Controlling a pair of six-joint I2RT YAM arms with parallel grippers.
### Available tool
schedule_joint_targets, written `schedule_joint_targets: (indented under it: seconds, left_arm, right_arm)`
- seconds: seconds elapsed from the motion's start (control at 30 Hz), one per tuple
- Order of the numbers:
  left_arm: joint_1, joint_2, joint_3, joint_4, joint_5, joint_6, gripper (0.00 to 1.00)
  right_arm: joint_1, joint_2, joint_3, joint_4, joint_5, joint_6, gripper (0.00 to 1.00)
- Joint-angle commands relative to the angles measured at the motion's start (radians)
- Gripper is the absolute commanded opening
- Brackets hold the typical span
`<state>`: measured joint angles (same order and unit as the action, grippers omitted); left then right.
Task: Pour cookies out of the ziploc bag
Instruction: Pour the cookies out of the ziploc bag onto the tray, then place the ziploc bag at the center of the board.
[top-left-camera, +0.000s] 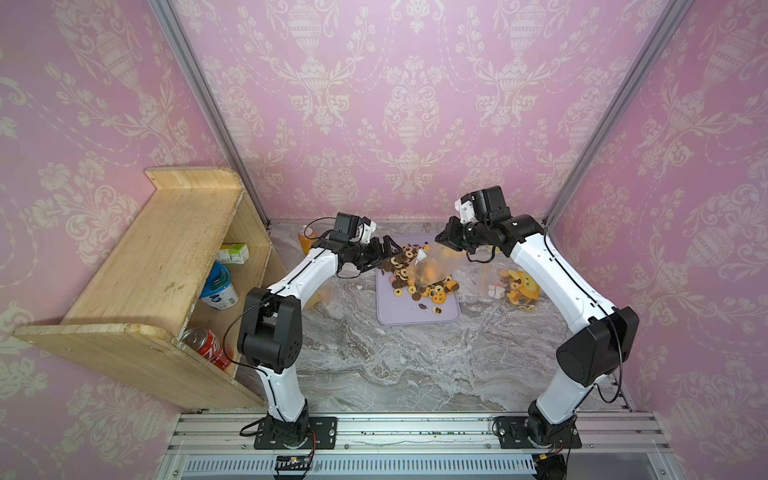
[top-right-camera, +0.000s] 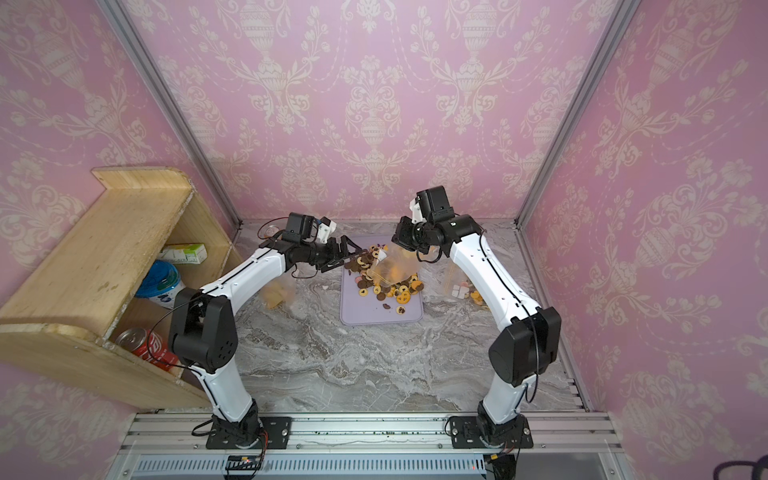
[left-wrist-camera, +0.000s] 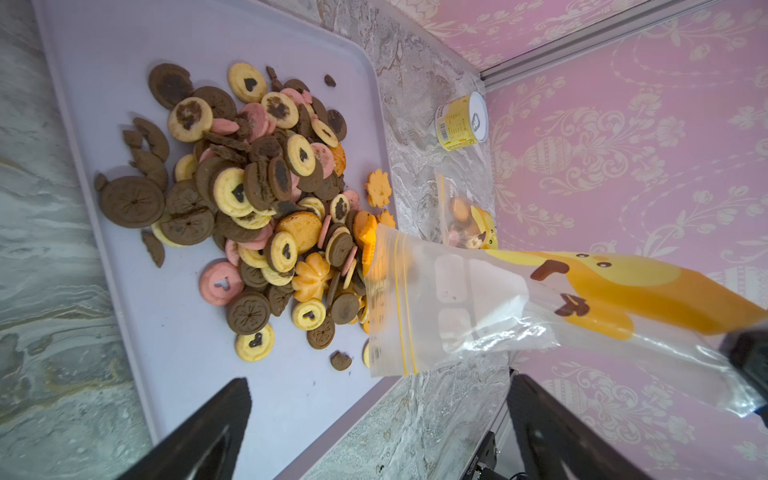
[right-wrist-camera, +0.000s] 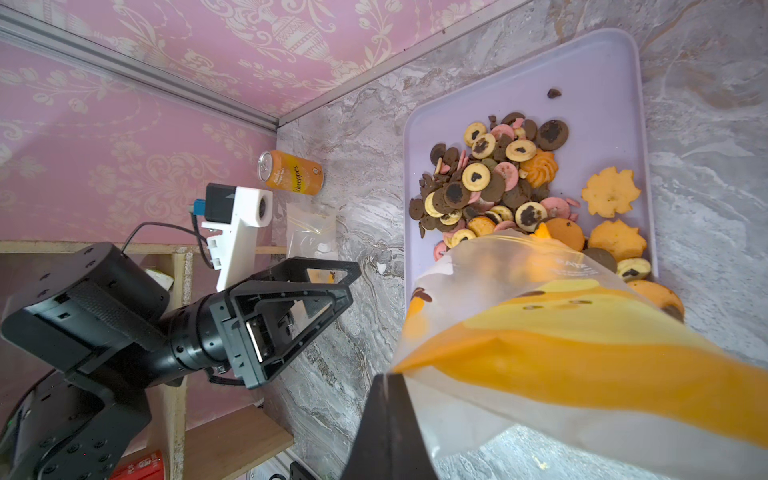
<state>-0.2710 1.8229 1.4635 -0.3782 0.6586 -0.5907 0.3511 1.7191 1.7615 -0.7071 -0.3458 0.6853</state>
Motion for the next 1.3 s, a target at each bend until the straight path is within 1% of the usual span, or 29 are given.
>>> schedule_joint_targets:
  seconds: [0.0, 0.1, 0.2, 0.33, 0.43, 0.53, 0.6, 0.7, 0.77, 0.87, 0.97, 1.2, 1.27]
  left_arm:
    - [0.007, -0.046, 0.028, -0.122, -0.066, 0.074, 0.99]
    - [0.007, -0.055, 0.044, -0.183, -0.086, 0.111, 0.99]
    - [0.007, -0.073, 0.041, -0.216, -0.109, 0.142, 0.99]
    - [0.009, -0.092, 0.014, -0.227, -0.120, 0.164, 0.99]
    - [0.009, -0.100, -0.003, -0.239, -0.126, 0.182, 0.99]
    - [0.008, -0.107, -0.031, -0.218, -0.126, 0.187, 0.99]
    - [0.008, -0.103, -0.036, -0.216, -0.121, 0.186, 0.99]
    - [0.009, -0.102, -0.035, -0.214, -0.114, 0.186, 0.99]
    - [0.009, -0.102, -0.034, -0.214, -0.117, 0.190, 0.99]
    - [0.008, -0.102, -0.034, -0.213, -0.115, 0.190, 0.99]
    - [0.008, -0.102, -0.036, -0.208, -0.108, 0.186, 0.99]
    - [0.009, -0.105, -0.040, -0.200, -0.100, 0.178, 0.99]
    - [0.009, -0.108, -0.038, -0.198, -0.091, 0.175, 0.99]
  right_arm:
    - [-0.029, -0.028, -0.003, 0.035, -0.014, 0.014, 0.00]
    - [-0.032, 0.024, 0.075, -0.050, -0.038, -0.034, 0.00]
    - [-0.053, -0.009, 0.062, -0.038, -0.031, -0.028, 0.00]
    - [-0.109, -0.068, 0.016, -0.036, -0.029, -0.027, 0.00]
    - [-0.170, -0.140, -0.065, -0.030, -0.017, -0.026, 0.00]
    - [-0.243, -0.247, -0.166, -0.010, 0.023, -0.020, 0.00]
    - [-0.310, -0.310, -0.218, 0.003, 0.031, -0.011, 0.00]
    - [-0.382, -0.377, -0.247, -0.001, 0.091, -0.018, 0.00]
    - [-0.425, -0.394, -0.251, 0.001, 0.112, -0.015, 0.00]
    - [-0.468, -0.375, -0.235, 0.017, 0.138, -0.008, 0.00]
    - [-0.489, -0.316, -0.191, 0.036, 0.146, -0.005, 0.00]
    - [-0.565, -0.094, 0.016, 0.030, 0.175, -0.046, 0.00]
    - [-0.599, -0.018, 0.098, 0.012, 0.153, -0.053, 0.00]
